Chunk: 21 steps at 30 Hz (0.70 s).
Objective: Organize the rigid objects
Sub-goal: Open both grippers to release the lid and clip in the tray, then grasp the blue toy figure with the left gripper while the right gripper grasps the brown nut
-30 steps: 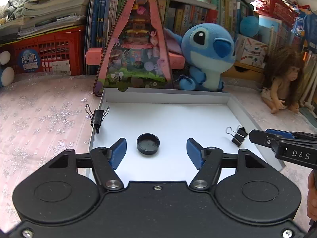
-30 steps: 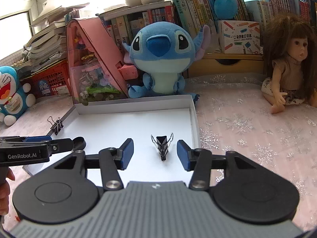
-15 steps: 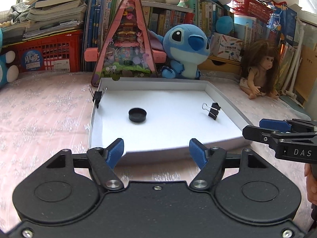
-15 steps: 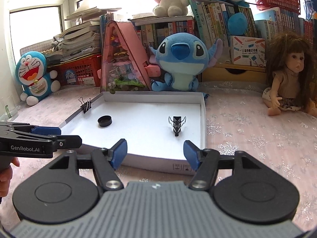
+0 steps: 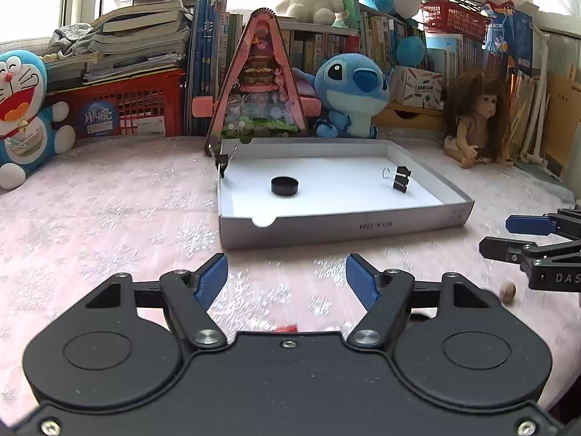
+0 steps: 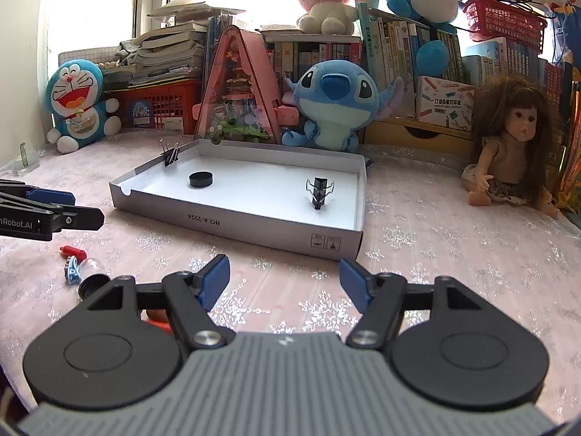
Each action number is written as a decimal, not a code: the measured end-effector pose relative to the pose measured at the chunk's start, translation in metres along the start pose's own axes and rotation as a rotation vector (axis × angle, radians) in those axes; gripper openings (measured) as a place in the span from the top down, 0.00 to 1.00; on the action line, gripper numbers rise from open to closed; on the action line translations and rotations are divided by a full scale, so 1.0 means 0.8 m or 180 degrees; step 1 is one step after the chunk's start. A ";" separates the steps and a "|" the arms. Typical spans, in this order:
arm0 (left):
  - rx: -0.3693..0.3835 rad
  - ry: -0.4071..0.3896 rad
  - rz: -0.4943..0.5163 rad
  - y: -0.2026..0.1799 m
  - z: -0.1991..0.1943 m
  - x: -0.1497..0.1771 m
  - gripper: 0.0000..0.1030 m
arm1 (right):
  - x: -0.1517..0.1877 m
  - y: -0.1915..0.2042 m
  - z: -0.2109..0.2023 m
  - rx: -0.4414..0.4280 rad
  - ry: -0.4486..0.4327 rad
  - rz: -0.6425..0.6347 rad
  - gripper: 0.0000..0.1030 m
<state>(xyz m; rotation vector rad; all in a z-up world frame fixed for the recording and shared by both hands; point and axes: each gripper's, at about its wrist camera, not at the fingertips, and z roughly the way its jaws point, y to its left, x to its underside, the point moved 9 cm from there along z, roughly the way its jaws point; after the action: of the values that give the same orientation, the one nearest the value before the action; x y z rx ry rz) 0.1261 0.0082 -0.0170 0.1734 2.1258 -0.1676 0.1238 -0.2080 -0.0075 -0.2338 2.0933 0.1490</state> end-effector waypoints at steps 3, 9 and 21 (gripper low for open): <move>-0.0035 0.0028 0.0038 0.006 -0.009 0.014 0.36 | 0.012 -0.002 -0.010 0.0063 -0.0024 -0.0017 0.24; 0.0088 0.0134 0.0089 0.001 -0.025 0.037 0.53 | 0.028 -0.009 -0.028 0.0223 -0.0130 -0.0106 0.24; 0.0250 0.0350 0.0355 -0.018 -0.031 0.061 0.66 | 0.057 -0.003 -0.037 -0.0148 0.0073 -0.0209 0.52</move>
<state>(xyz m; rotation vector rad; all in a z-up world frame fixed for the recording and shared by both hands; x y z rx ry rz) 0.0773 0.0014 -0.0448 0.3538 2.2136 -0.1794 0.0767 -0.2209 -0.0317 -0.3331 2.1037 0.1564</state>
